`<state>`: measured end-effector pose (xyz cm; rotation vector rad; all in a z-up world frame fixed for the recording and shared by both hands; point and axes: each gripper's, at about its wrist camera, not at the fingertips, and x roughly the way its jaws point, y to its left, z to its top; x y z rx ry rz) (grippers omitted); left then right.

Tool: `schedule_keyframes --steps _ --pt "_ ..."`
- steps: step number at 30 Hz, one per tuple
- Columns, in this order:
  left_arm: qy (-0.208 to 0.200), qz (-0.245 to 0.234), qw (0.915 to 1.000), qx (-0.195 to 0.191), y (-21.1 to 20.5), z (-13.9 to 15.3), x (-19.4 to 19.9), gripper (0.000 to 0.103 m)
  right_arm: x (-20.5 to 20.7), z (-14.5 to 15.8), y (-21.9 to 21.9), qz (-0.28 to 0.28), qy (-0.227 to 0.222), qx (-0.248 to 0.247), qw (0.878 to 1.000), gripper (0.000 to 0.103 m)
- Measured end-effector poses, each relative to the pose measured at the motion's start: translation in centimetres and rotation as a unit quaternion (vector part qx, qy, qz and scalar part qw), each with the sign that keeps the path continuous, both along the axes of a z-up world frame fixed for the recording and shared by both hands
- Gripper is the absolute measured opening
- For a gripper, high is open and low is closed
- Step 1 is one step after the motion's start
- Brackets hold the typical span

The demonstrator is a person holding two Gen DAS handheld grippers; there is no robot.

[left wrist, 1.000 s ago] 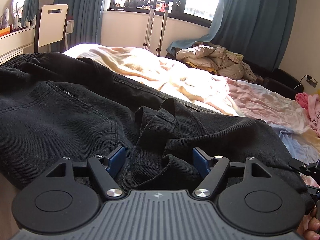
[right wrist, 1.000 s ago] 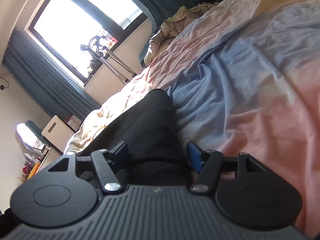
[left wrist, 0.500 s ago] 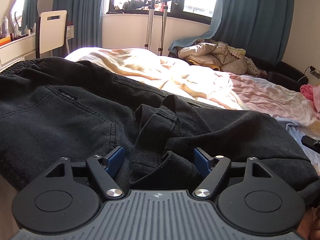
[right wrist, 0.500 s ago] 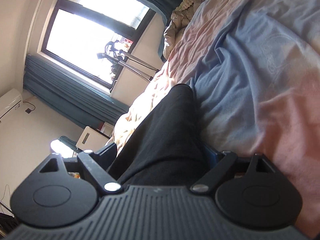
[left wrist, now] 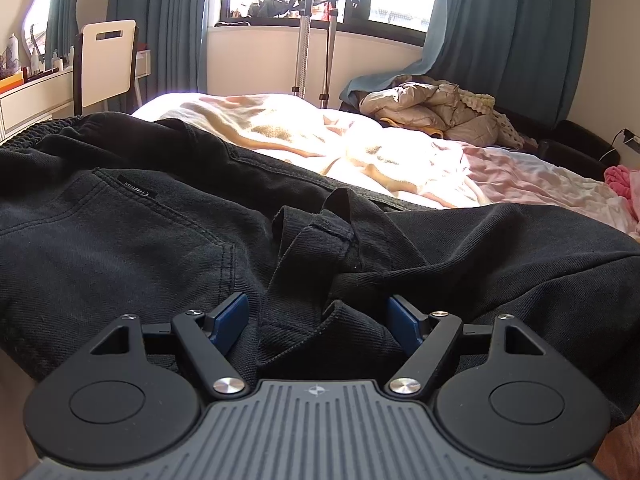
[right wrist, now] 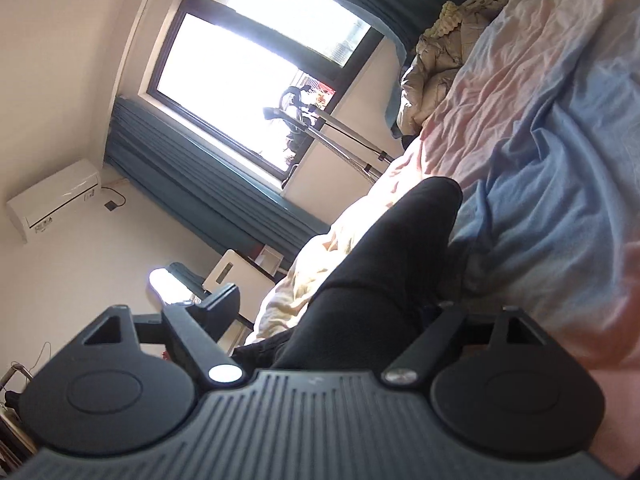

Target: Fold clothes

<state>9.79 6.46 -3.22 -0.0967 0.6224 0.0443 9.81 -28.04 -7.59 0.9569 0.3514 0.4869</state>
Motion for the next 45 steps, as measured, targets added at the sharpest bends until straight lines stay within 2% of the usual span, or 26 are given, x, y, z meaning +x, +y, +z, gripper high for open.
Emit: schedule_keyframes --steps 3,5,7,12,14,15,16,17,20,25,29,32,35,39,43,45 --pt "-0.001 -0.001 1.0 0.001 -0.1 0.0 0.0 0.08 0.5 -0.7 0.0 -0.007 0.036 -0.022 0.999 0.087" --pt "-0.001 -0.002 1.0 0.004 -0.3 -0.1 0.0 0.081 0.7 -2.1 -0.4 -0.019 0.078 -0.017 0.997 0.086" --pt "-0.002 -0.001 1.0 0.005 -0.3 -0.1 0.0 0.081 0.7 -2.5 -0.3 -0.019 0.079 -0.02 0.996 0.086" --pt "-0.002 -0.002 1.0 0.007 -0.4 0.0 0.0 0.081 1.1 -2.8 0.7 -0.026 0.106 -0.089 0.99 0.086" --pt "-0.002 -0.003 1.0 0.009 -0.4 0.0 0.0 0.081 1.0 -3.7 0.6 -0.032 0.126 -0.098 0.987 0.076" --pt "-0.002 -0.003 0.9999 0.01 -0.4 0.0 0.0 0.081 0.9 -3.8 0.5 -0.033 0.127 -0.094 0.987 0.076" --pt "-0.002 -0.002 0.9999 0.01 -0.4 -0.1 0.0 0.081 0.9 -3.8 0.6 -0.033 0.127 -0.09 0.987 0.075" --pt "-0.002 -0.001 1.0 0.01 -0.4 -0.1 0.0 0.081 0.8 -3.9 0.7 -0.033 0.128 -0.086 0.988 0.069" --pt "-0.003 0.001 1.0 0.007 -0.4 -0.1 0.0 0.082 0.4 -3.0 1.6 -0.033 0.111 -0.091 0.989 0.057" --pt "-0.005 0.001 0.9999 0.01 -0.4 -0.2 -0.1 0.082 -0.1 -1.4 2.2 -0.026 0.059 -0.047 0.997 0.051" --pt "-0.012 -0.002 0.9998 0.015 -0.7 -0.2 -0.2 0.083 0.1 -0.7 2.9 -0.044 0.074 -0.108 0.99 0.028" --pt "-0.021 -0.014 0.9994 0.022 -1.1 0.0 -0.6 0.084 0.1 -0.4 2.8 -0.06 0.08 -0.122 0.987 0.024" --pt "-0.037 -0.033 0.9984 0.026 -1.6 0.5 -1.3 0.085 -0.1 1.1 2.4 -0.08 0.065 -0.117 0.988 0.021" --pt "-0.092 -0.051 0.9944 0.007 -1.8 2.5 -3.0 0.084 -0.7 2.9 1.1 -0.103 0.043 -0.091 0.99 0.019" --pt "-0.147 -0.068 0.9868 -0.008 -2.2 4.5 -4.6 0.085 -1.1 4.5 -0.2 -0.127 0.029 -0.091 0.987 0.018" --pt "-0.165 -0.059 0.9844 0.018 -3.3 5.4 -4.5 0.085 -1.4 5.0 -1.3 -0.136 0.03 -0.075 0.987 0.018"
